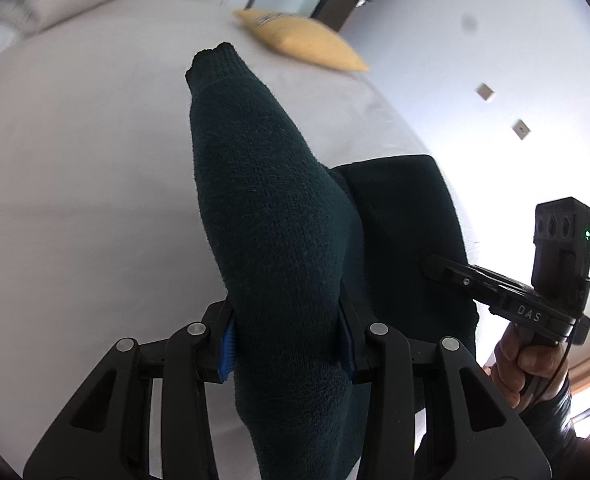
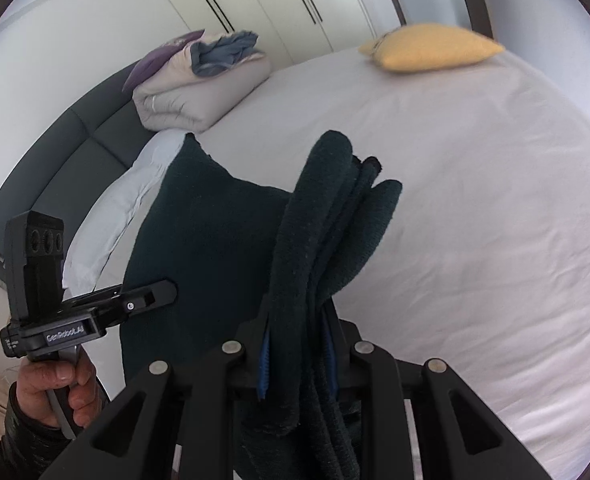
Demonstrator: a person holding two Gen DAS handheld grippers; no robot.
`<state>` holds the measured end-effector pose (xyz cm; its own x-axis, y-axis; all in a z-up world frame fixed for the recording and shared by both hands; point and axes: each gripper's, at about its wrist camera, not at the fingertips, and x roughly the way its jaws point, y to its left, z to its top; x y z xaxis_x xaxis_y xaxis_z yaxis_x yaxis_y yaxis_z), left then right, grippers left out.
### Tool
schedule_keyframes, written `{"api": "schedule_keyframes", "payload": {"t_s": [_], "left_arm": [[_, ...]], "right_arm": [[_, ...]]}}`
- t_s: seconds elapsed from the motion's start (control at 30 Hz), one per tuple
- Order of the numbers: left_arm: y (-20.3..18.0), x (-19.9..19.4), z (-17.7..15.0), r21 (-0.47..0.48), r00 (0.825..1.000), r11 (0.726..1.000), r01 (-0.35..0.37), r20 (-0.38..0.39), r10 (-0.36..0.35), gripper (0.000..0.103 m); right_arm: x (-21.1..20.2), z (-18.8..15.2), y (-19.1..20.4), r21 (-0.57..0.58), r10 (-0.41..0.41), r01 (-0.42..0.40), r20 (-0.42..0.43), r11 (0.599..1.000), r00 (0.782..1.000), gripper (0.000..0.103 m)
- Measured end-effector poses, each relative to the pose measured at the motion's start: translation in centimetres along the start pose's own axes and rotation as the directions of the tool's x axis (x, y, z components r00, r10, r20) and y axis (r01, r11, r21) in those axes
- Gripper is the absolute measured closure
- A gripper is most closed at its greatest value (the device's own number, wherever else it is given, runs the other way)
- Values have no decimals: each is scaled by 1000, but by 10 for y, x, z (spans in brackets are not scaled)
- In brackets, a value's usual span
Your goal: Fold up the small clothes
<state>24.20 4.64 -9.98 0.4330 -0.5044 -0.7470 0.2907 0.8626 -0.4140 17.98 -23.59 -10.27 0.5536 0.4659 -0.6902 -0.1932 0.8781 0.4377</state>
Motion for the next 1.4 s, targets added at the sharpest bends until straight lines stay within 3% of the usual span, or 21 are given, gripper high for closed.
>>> {"api": "schedule_keyframes", "payload": {"t_s": [0.17, 0.27, 0.33, 0.4, 0.5, 0.6, 0.7, 0.83, 0.87, 0.93, 0.97, 1.07, 1.17, 1.27, 1.33, 1.4], "left_arm": [[29, 34, -27, -41, 998, 999, -15, -63, 12, 66], [55, 51, -41, -90, 998, 996, -25, -67, 19, 60], [65, 51, -47, -115, 998, 993, -14, -58, 7, 51], [61, 54, -50, -87, 998, 995, -40, -46, 36, 44], [50, 60, -48, -44, 994, 993, -108, -20, 107, 26], [53, 54, -51, -72, 995, 993, -97, -5, 97, 25], [54, 26, -59, -51, 989, 989, -137, 53, 140, 25], [23, -29, -71, 19, 948, 971, -240, 220, 230, 20], [11, -49, -77, 30, 929, 965, -261, 280, 243, 18], [-5, -77, -91, 40, 898, 955, -294, 355, 261, 6], [-16, -94, -98, 46, 877, 950, -309, 401, 265, 5], [-45, -123, -112, 62, 850, 945, -320, 461, 257, 4], [-69, -150, -129, 69, 827, 948, -311, 511, 234, 0], [-85, -166, -140, 62, 808, 941, -334, 532, 252, 0], [-87, -162, -134, 54, 800, 934, -354, 535, 273, 0], [-90, -165, -141, 37, 790, 928, -371, 538, 294, 0]], "right_arm": [[34, -29, -12, 69, 14, -10, -56, 998, 998, 80], [55, -49, -40, 137, -8, 19, -78, 990, 997, 79], [61, -59, -57, 209, 36, -19, -74, 978, 997, 73], [64, -67, -71, 247, 46, -30, -58, 968, 997, 59], [64, -74, -73, 227, 49, -42, -26, 973, 998, 55], [58, -75, -71, 192, 18, -14, -18, 981, 1000, 49], [43, -71, -67, 169, -58, 57, -1, 984, 998, 42], [10, -77, -54, 99, -159, 153, 57, 983, 986, 41], [-2, -80, -46, 76, -189, 183, 82, 980, 979, 41], [-19, -85, -37, 46, -226, 221, 123, 974, 966, 40], [-29, -87, -31, 32, -248, 246, 150, 969, 957, 38], [-64, -97, -14, 17, -263, 267, 243, 963, 934, 32], [-89, -102, 3, 3, -209, 219, 311, 976, 927, 27], [-86, -99, 13, -23, -72, 82, 297, 996, 952, 27], [-74, -98, 13, -12, 33, -31, 268, 999, 963, 36], [-51, -95, 8, 18, 141, -149, 215, 989, 966, 58]]}}
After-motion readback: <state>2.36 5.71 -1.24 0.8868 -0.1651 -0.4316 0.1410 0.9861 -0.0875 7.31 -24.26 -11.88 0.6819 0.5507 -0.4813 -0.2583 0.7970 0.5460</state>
